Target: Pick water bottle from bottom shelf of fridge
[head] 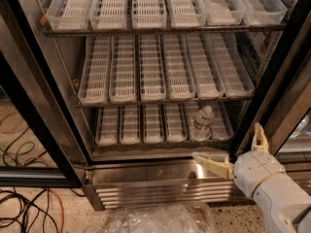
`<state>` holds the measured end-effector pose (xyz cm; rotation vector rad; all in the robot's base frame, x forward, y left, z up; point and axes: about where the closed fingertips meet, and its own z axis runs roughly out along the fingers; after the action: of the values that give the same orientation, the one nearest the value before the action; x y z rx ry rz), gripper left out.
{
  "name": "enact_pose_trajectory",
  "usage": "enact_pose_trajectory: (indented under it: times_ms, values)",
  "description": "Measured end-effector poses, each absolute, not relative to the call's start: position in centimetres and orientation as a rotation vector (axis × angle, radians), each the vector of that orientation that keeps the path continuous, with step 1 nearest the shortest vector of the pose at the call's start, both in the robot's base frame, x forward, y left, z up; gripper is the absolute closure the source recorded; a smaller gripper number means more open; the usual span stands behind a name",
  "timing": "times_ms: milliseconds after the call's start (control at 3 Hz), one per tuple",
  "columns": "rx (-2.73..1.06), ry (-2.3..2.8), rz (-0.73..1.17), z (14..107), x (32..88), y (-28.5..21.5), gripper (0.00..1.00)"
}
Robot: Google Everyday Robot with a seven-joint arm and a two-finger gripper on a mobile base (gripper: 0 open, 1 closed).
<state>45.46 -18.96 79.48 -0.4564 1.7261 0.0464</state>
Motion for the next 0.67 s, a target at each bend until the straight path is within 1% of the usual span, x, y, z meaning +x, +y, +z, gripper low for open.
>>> enact_pose_trajectory:
  times_ms: [667]
  values:
    - [-0.436, 1.729, 0.112, 78.6, 45.3, -17.4, 0.00]
